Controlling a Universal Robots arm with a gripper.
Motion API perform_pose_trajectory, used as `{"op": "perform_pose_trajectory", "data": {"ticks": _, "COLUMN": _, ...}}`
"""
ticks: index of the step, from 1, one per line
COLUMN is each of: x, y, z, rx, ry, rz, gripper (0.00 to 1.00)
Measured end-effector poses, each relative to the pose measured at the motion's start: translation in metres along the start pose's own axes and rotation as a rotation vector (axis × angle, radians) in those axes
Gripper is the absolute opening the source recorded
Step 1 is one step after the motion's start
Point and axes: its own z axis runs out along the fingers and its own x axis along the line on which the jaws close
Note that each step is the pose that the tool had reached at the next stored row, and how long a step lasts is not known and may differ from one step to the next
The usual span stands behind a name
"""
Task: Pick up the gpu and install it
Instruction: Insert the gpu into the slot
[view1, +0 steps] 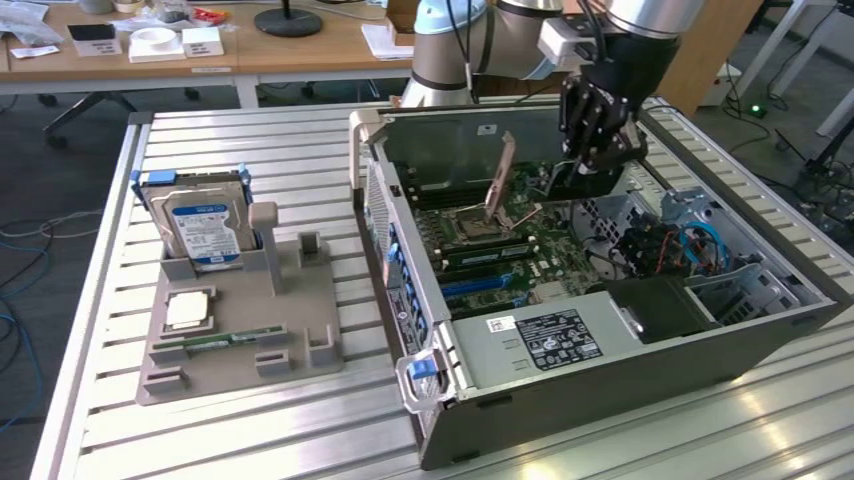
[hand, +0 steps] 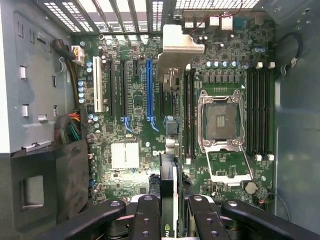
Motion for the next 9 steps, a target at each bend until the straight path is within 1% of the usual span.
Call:
{"op": "perform_pose_trajectory", "data": {"ticks": 7, "x": 0.0004, "y": 0.0037, "z": 0.0090, "rx": 0.0056, "ry": -0.0002, "rz": 0.000, "gripper": 0.26}}
{"op": "perform_pose_trajectory", "data": {"ticks": 9, "x": 0.0004, "y": 0.0042, "z": 0.0096, "rx": 0.0056, "ry": 0.0001, "rz": 0.000, "gripper": 0.26}}
